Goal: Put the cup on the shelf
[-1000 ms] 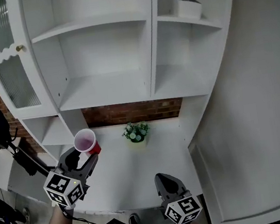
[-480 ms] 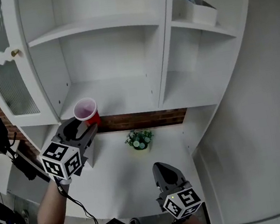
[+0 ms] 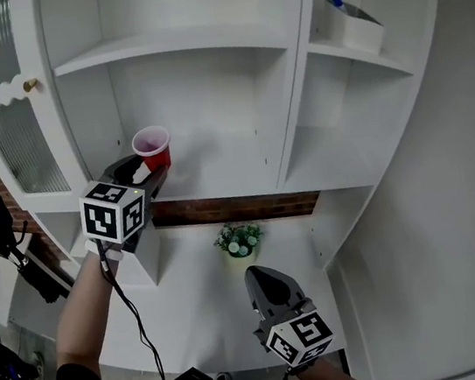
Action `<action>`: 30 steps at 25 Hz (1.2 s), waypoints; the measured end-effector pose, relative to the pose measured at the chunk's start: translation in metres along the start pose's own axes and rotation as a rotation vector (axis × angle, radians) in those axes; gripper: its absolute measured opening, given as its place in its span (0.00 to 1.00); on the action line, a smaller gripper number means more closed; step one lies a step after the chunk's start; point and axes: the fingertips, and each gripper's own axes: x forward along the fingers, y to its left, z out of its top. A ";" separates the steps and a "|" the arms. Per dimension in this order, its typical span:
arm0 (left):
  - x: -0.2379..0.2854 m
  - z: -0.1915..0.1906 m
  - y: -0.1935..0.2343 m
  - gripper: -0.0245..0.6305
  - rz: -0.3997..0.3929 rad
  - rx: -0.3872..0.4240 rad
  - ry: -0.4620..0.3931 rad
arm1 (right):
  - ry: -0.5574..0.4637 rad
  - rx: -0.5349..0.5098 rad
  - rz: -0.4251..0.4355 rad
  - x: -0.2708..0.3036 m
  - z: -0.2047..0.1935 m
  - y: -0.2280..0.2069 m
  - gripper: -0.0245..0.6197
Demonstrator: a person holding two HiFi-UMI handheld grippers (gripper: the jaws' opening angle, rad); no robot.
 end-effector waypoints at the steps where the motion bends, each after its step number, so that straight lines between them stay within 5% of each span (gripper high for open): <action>1: 0.005 -0.003 0.004 0.38 0.004 -0.004 0.016 | -0.003 -0.009 0.006 0.004 0.003 0.001 0.03; 6: 0.024 -0.023 0.017 0.38 0.001 -0.026 0.116 | -0.031 -0.045 0.023 0.026 0.023 0.002 0.03; 17: 0.046 -0.048 0.025 0.38 -0.058 0.068 0.299 | -0.034 -0.059 0.046 0.050 0.022 0.017 0.03; 30: 0.045 -0.054 0.020 0.44 -0.089 0.081 0.292 | -0.049 -0.031 0.012 0.059 0.017 0.009 0.03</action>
